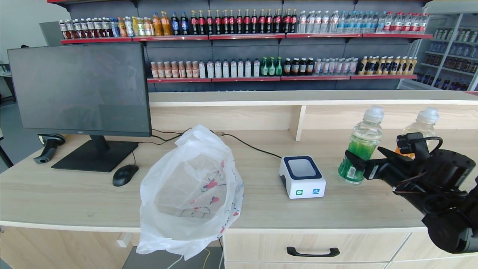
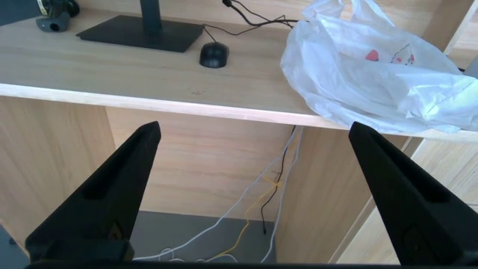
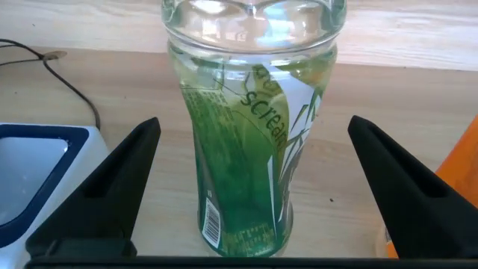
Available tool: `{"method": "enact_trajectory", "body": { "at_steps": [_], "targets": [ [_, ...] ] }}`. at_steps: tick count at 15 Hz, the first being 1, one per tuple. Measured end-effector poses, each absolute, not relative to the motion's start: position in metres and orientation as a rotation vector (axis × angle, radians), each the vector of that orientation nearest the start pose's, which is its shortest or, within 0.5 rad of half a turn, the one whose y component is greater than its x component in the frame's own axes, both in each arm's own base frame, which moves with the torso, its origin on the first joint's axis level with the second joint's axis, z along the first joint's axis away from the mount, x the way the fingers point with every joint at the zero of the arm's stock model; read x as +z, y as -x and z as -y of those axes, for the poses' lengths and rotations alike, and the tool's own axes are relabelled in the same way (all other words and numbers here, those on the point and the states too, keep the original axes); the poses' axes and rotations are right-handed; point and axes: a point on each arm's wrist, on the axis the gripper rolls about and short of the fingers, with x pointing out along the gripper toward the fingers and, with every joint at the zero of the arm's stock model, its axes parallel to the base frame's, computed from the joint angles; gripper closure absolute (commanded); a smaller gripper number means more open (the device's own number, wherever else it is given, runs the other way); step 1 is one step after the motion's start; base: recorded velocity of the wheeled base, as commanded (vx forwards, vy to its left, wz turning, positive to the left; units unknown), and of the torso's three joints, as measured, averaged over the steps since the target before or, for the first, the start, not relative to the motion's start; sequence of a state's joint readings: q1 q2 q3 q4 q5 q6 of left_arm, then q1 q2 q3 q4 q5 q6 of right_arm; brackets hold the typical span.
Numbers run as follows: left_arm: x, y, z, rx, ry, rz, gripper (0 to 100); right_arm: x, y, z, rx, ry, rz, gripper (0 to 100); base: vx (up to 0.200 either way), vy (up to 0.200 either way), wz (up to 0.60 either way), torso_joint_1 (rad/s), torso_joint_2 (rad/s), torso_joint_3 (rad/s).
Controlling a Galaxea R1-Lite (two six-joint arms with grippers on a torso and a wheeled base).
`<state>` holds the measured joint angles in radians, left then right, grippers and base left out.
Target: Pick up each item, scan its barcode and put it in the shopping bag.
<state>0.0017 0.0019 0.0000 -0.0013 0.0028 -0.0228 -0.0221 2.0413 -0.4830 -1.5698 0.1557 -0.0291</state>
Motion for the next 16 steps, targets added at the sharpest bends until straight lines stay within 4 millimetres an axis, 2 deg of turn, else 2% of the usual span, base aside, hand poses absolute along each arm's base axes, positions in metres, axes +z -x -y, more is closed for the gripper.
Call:
{"method": "enact_trajectory", "body": {
  "at_steps": [8,16],
  "targets": [
    [0.076,0.023,0.0,0.004,0.023,-0.001,0,0.089,-0.357,0.012,0.105,0.04,0.079,0,0.0,0.0,0.0,0.0,0.0,0.0],
    [0.076,0.023,0.0,0.004,0.023,-0.001,0,0.081,-0.365,0.016,0.092,0.079,0.072,0,0.0,0.0,0.0,0.0,0.0,0.0]
  ]
}}
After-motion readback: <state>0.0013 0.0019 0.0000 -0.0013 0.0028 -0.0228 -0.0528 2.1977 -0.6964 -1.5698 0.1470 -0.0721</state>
